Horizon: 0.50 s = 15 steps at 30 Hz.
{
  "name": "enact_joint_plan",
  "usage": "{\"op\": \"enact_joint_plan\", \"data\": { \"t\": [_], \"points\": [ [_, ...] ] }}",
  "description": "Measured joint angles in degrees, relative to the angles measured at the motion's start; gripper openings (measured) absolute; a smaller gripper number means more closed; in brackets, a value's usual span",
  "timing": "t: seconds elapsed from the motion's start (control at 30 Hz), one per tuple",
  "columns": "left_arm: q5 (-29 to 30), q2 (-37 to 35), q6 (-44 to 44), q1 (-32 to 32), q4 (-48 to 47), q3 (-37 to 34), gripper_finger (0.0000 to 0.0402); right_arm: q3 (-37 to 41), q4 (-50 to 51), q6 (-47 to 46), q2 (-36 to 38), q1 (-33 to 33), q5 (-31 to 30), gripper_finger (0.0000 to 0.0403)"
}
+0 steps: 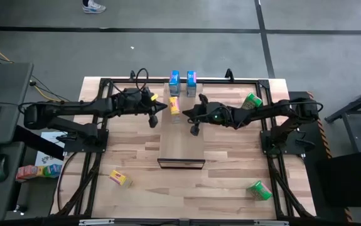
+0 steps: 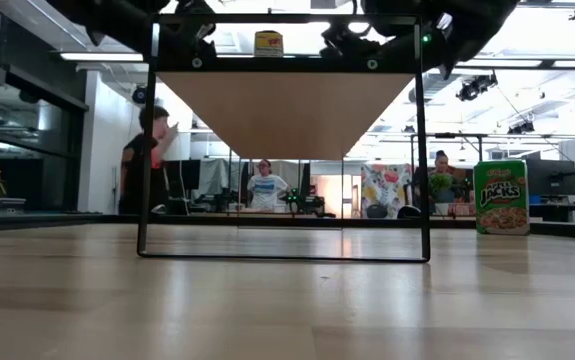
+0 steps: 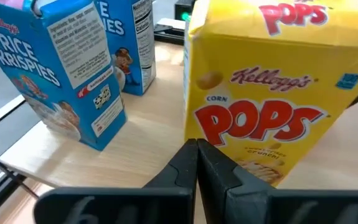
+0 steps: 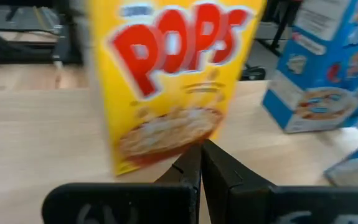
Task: Stack cereal on shelf
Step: Put the top yellow cereal box on the shelf
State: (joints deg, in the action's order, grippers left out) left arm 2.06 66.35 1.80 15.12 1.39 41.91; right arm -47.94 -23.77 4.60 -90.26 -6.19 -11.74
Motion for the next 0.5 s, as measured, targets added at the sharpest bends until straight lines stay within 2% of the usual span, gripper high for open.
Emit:
{"op": "enact_joint_plan", "data": {
  "t": [0.13,0.5],
  "points": [
    [-3.40,0.17,-1.27,1.59,0.13,0.00,0.0000,-0.01,-0.22,-0.28,0.00,0.86,1.54,0.0000],
    [-3.58,4.25,-1.55,4.54,2.55,0.02,0.0000,-5.20,5.02,0.66,0.02,2.55,2.89,0.0000]
  ]
}}
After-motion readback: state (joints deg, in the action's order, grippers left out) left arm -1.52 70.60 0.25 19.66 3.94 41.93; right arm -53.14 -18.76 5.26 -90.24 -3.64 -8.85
